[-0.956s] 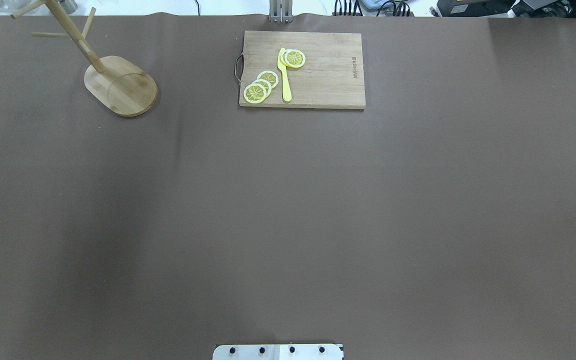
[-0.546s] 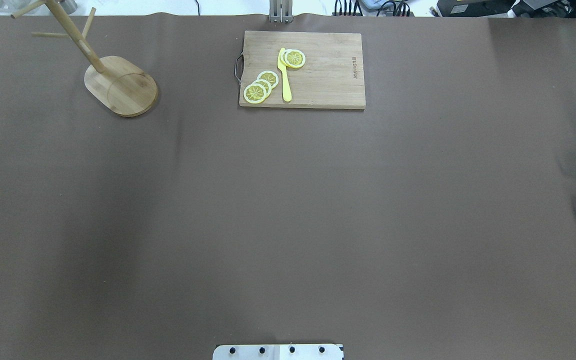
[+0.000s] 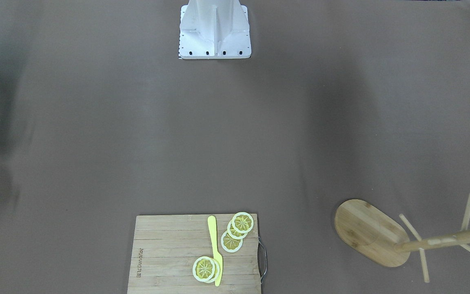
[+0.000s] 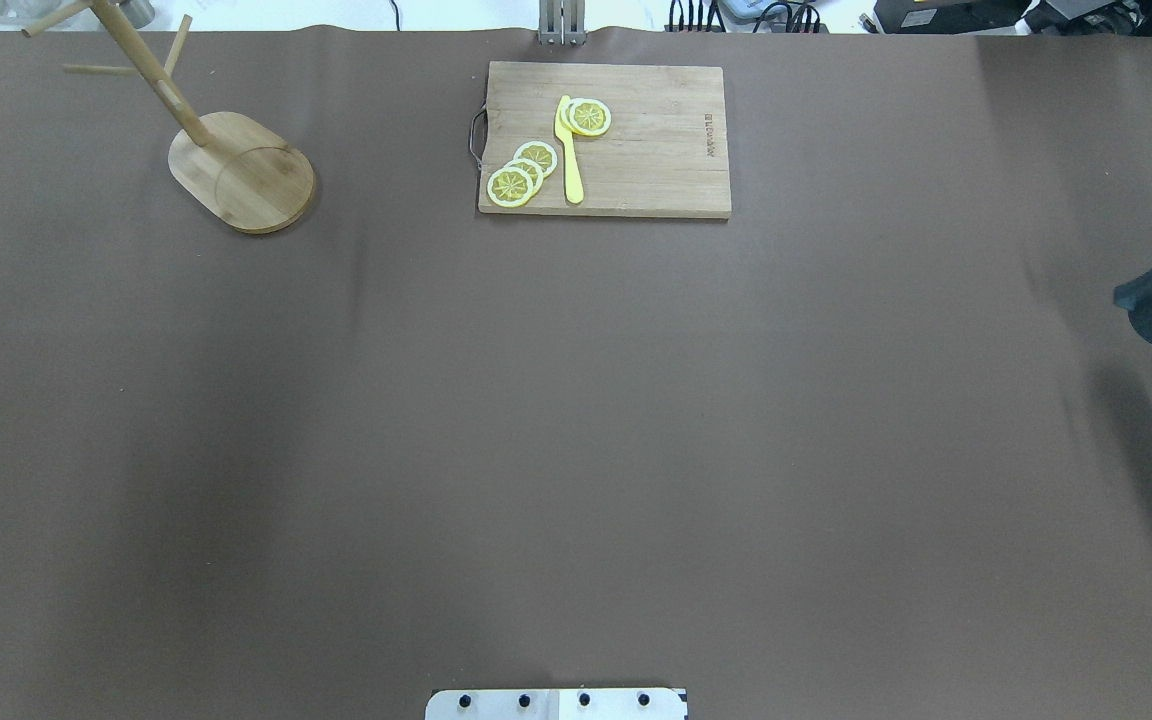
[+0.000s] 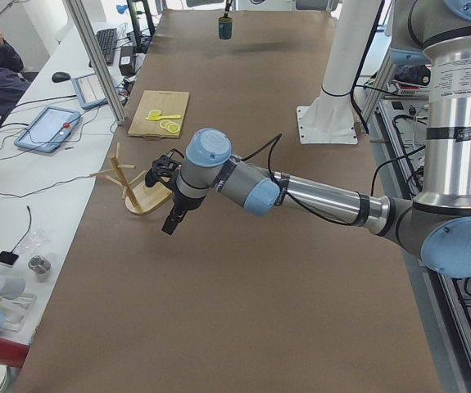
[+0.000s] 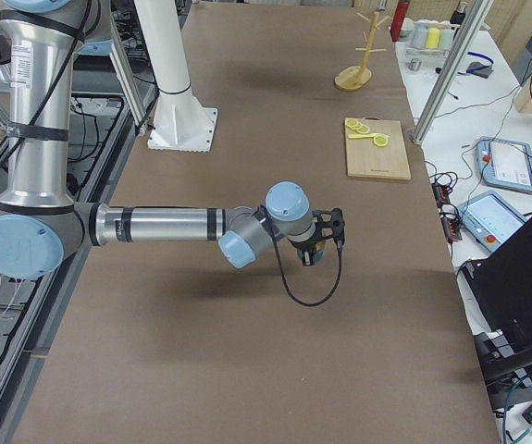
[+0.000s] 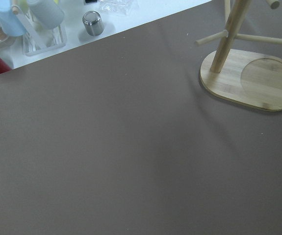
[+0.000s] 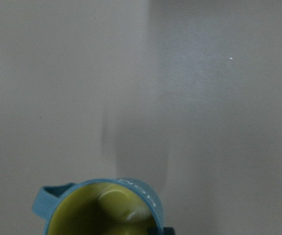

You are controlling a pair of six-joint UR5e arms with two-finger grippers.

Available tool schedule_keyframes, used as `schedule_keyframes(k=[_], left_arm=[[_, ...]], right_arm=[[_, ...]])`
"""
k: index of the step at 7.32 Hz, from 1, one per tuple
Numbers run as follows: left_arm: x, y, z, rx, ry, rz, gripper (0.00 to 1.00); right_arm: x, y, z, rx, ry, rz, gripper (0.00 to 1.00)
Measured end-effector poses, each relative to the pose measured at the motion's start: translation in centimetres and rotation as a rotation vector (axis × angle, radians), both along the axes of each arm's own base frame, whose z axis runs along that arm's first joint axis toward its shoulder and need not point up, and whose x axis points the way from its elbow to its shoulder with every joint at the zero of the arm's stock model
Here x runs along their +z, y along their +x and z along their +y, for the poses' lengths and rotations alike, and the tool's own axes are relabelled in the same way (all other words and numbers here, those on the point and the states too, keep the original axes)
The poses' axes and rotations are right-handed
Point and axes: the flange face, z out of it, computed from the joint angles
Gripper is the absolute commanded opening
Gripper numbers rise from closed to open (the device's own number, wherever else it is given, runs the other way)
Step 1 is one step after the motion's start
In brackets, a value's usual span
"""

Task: Hang cup on storage rack
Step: 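Carry the blue mug with the right gripper and lower it onto the table center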

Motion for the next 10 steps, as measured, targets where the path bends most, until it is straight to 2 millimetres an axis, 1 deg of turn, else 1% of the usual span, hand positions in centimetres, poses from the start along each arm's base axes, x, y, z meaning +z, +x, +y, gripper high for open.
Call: schedule_keyframes(k=[1, 2, 3, 4, 5, 6, 7, 8, 9, 10], left_arm=[[0.0, 0.0, 0.0, -0.002, -0.003, 0.002, 1.0], [0.0, 0.0, 0.0, -0.004, -0.006, 0.005, 1.0], [0.0, 0.0, 0.0, -0.004, -0.007, 0.005, 1.0], [0.0, 0.0, 0.0, -0.005, -0.007, 0.005, 1.0], [0.0, 0.0, 0.0, -0.005, -0.007, 0.006, 1.0], [0.0, 0.0, 0.0, -0.004, -0.008, 0.005, 1.0], [0.1, 0.1, -0.1, -0.004, -0.01, 0.006, 1.0], [0.3, 0.1, -0.1, -0.003, -0.012, 0.006, 1.0], [0.4, 0.1, -0.1, -0.003, -0.015, 0.006, 1.0], [0.5, 0.1, -0.2, -0.003, -0.017, 0.006, 1.0]], right_arm=[[-2.6, -2.4, -1.0, 0.017, -0.029, -0.031, 0.0], [-4.6, -4.7, -1.5, 0.029, -0.045, -0.046, 0.0], [-6.9, -7.1, -2.5, 0.024, -0.039, -0.05, 0.0], [-10.3, -10.1, -4.1, 0.003, -0.031, -0.052, 0.0], [-14.5, -13.6, -5.2, -0.015, -0.036, -0.047, 0.0], [-18.8, -17.5, -5.5, -0.026, -0.046, -0.026, 0.0], [-23.0, -21.9, -5.1, -0.05, -0.045, 0.009, 0.0], [-26.0, -26.7, -4.0, -0.078, -0.019, 0.056, 0.0], [-28.0, -31.1, -2.0, -0.11, 0.043, 0.105, 0.0], [-29.3, -34.6, 0.2, -0.151, 0.117, 0.137, 0.0]])
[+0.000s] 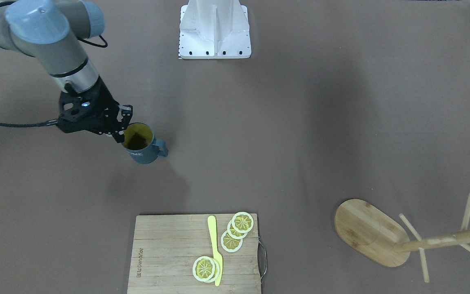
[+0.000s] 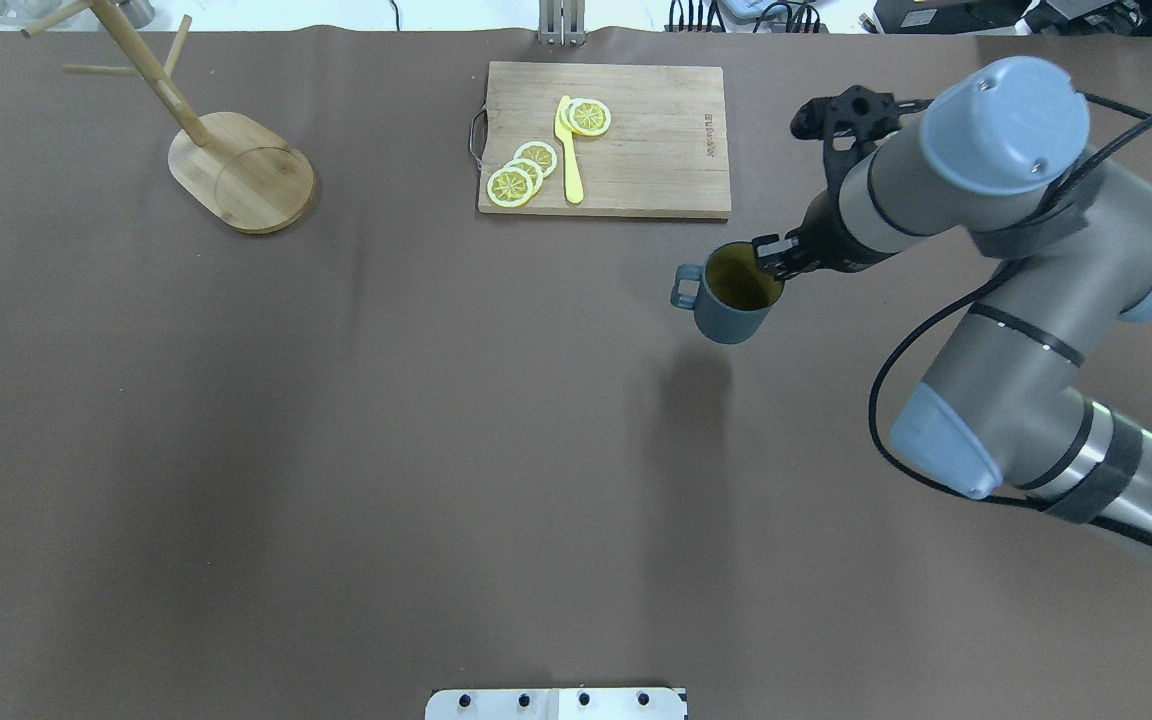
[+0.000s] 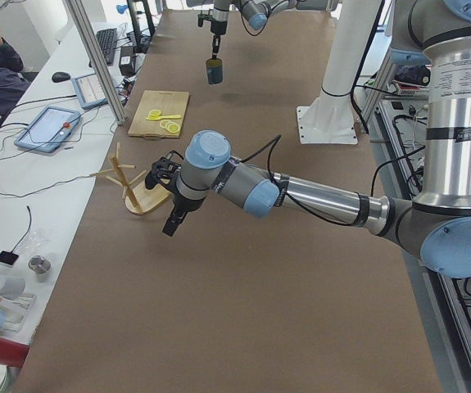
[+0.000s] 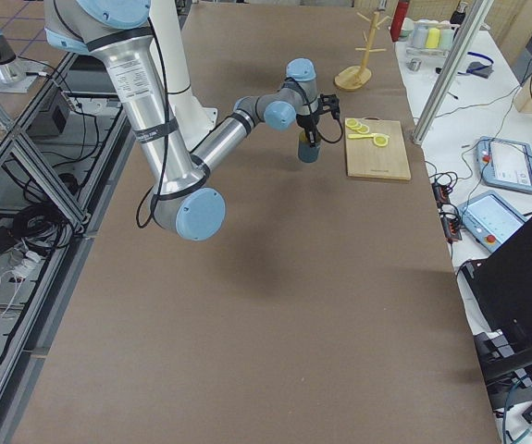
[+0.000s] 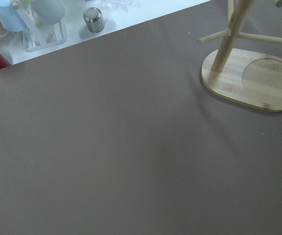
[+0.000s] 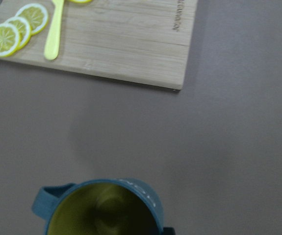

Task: Hang cup on storage rack
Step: 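Carry the blue mug with the right gripper and lower it onto the table center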

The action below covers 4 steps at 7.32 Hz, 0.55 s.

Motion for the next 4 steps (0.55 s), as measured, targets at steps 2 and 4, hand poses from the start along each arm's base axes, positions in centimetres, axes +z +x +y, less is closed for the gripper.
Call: schedule_keyframes(k=[2, 4], left_arm=[[0.2, 0.1, -0.1, 0.001, -0.004, 0.0, 1.0], [0.8, 0.1, -0.2, 0.002, -0.015, 0.0, 1.0]], right_arm=[[-2.6, -7.0, 4.9, -0.075, 0.124, 0.035, 0.0], [-6.6, -12.0, 7.8, -0.117, 0.178, 0.036, 0.0]])
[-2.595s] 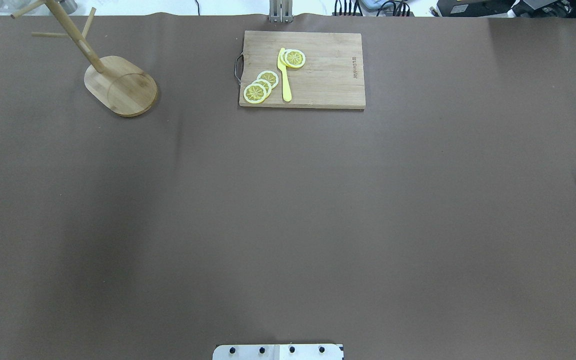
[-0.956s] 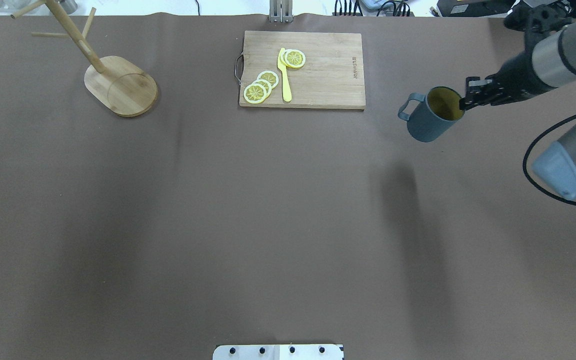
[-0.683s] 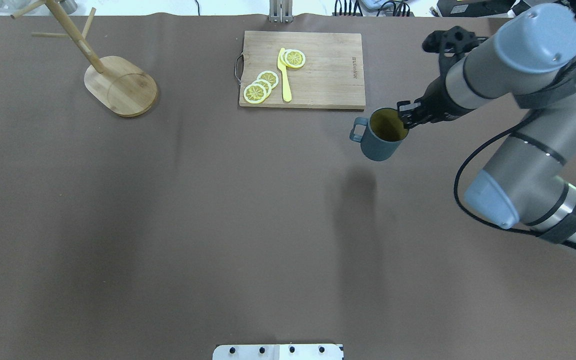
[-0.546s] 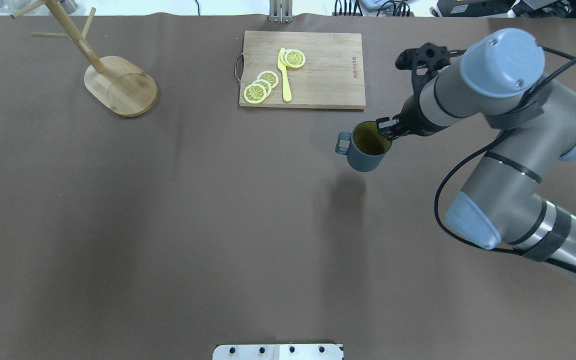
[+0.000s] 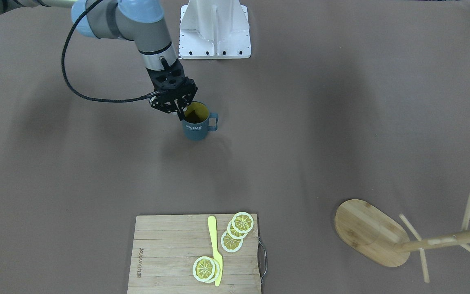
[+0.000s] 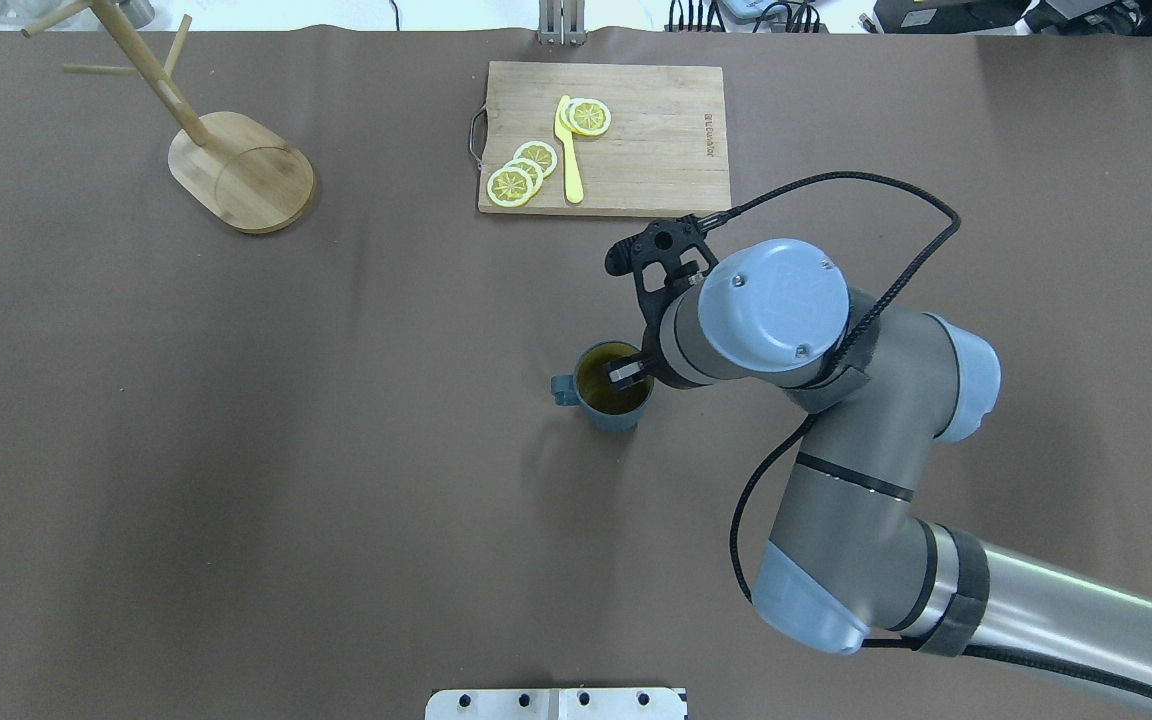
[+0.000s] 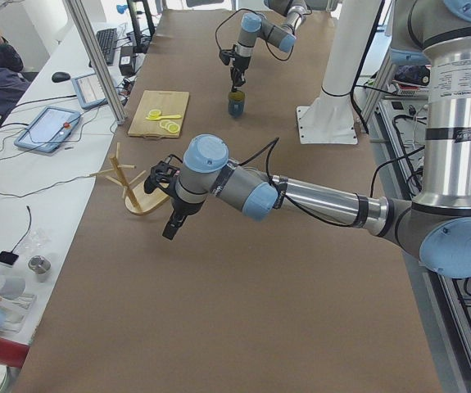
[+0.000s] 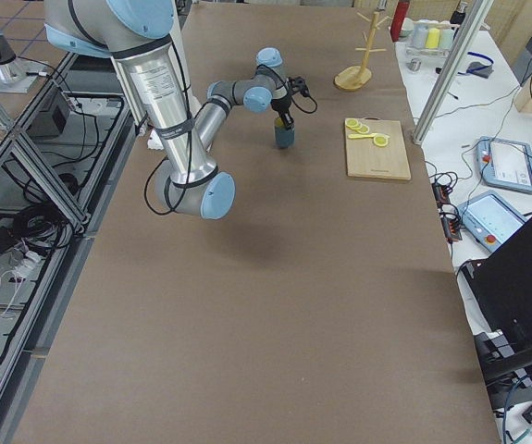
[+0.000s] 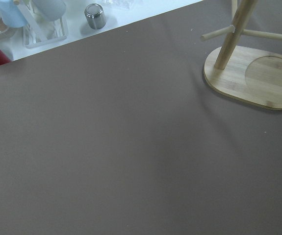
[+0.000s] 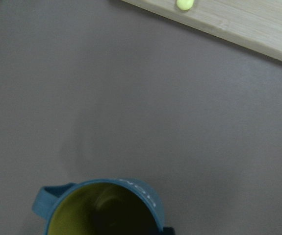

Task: Hang cup on storage rack
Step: 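Carry the blue mug with the right gripper and lower it onto the table center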

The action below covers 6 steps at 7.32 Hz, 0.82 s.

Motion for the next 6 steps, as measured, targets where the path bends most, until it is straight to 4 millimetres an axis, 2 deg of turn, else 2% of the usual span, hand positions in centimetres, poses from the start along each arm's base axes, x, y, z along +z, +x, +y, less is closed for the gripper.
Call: schedule_keyframes(k=[2, 5, 6], left_arm=[[0.7, 0.1, -0.1, 0.002, -0.014, -0.001, 1.0], [1.1, 0.1, -0.2, 0.003, -0.021, -0.001, 1.0], [1.1, 0.1, -0.2, 0.003, -0.02, -0.001, 1.0]], right_arm=[[-2.4, -2.4, 0.2, -0.014, 0.012, -0.006, 0.0], [-3.6, -4.3, -0.3, -0.023, 0.015, -0.004, 0.0], [-4.0, -4.8, -0.4, -0.024, 0.015, -0.005, 0.32]])
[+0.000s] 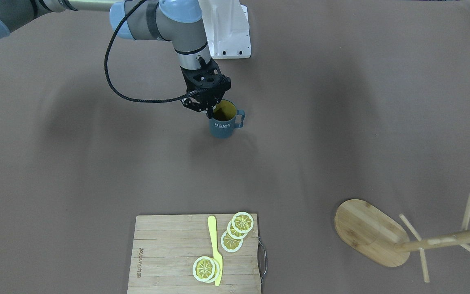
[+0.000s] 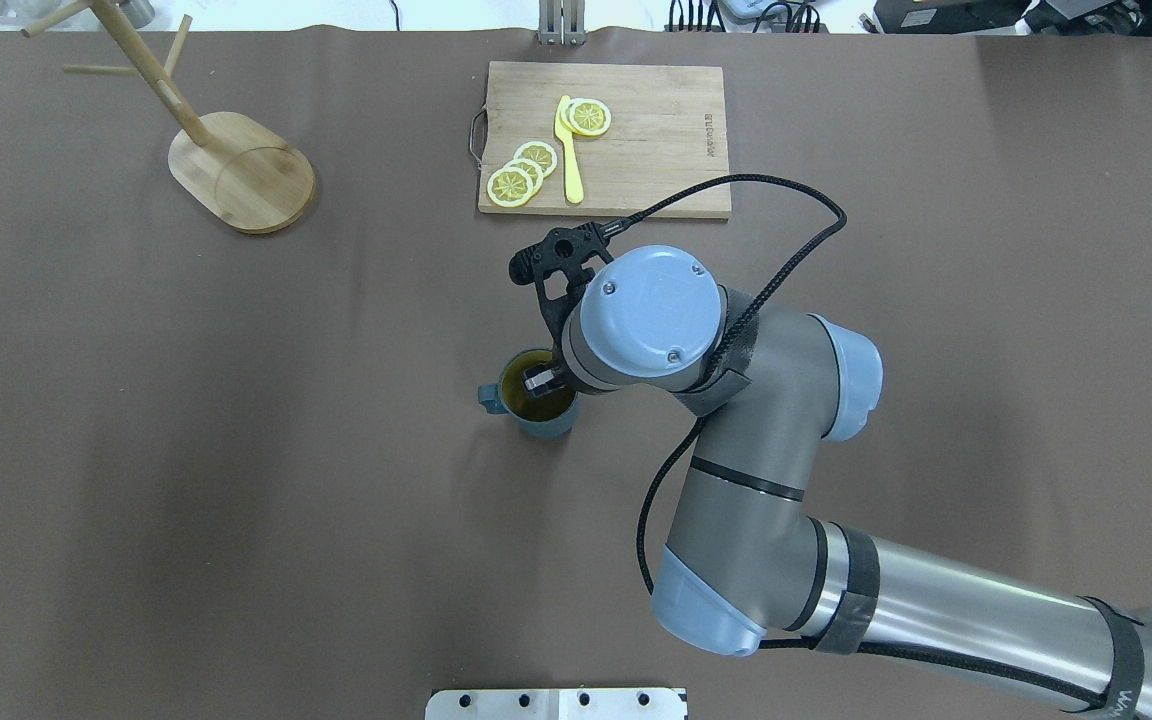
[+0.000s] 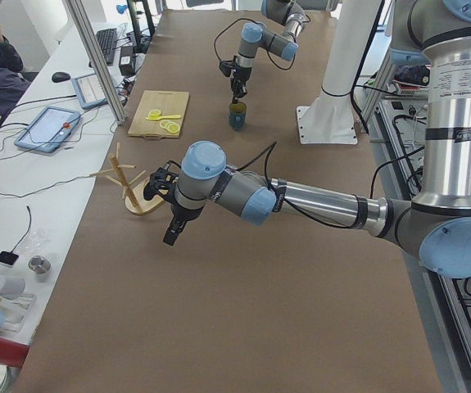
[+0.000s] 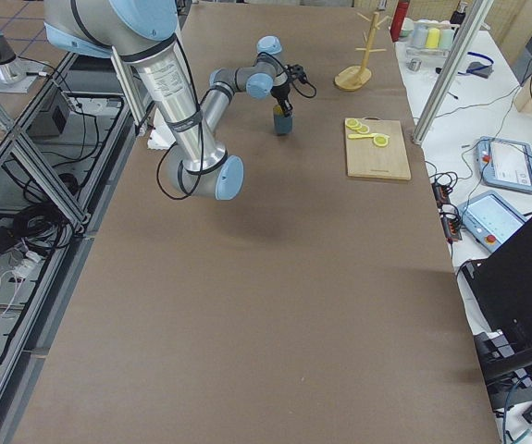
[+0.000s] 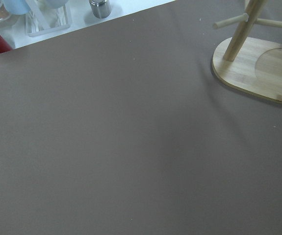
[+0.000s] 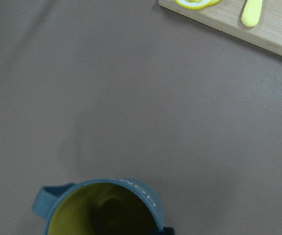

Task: Hang cup on storage rack
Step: 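Carry the blue mug with the right gripper and lower it onto the table center, then open the right gripper and withdraw it while the left arm moves in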

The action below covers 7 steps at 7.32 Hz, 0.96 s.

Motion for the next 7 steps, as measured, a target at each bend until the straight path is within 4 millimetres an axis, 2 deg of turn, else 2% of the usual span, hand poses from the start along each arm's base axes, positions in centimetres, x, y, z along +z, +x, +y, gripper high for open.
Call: schedule_keyframes(k=[1, 2, 5, 6, 7], left_arm=[[0.0, 0.0, 0.0, 0.0, 0.001, 0.0, 1.0], [0.0, 0.0, 0.0, 0.0, 0.001, 0.0, 1.0], [-0.2, 0.1, 0.0, -0.004, -0.002, 0.011, 1.0], [-0.7, 0.2, 0.1, -0.004, -0.001, 0.036, 1.0], [-1.3, 0.5, 0.1, 0.001, 0.016, 0.064, 1.0]], right_arm=[[-0.1, -0.3, -0.1, 0.001, -0.003, 0.0, 0.7], [0.1, -0.5, -0.2, 0.005, -0.01, 0.002, 0.99], [0.5, -1.0, -0.3, 0.039, -0.058, -0.002, 1.0], [0.3, -0.4, -0.9, 0.053, -0.066, -0.006, 1.0], [0.3, 0.9, -2.3, 0.075, -0.082, -0.013, 1.0]])
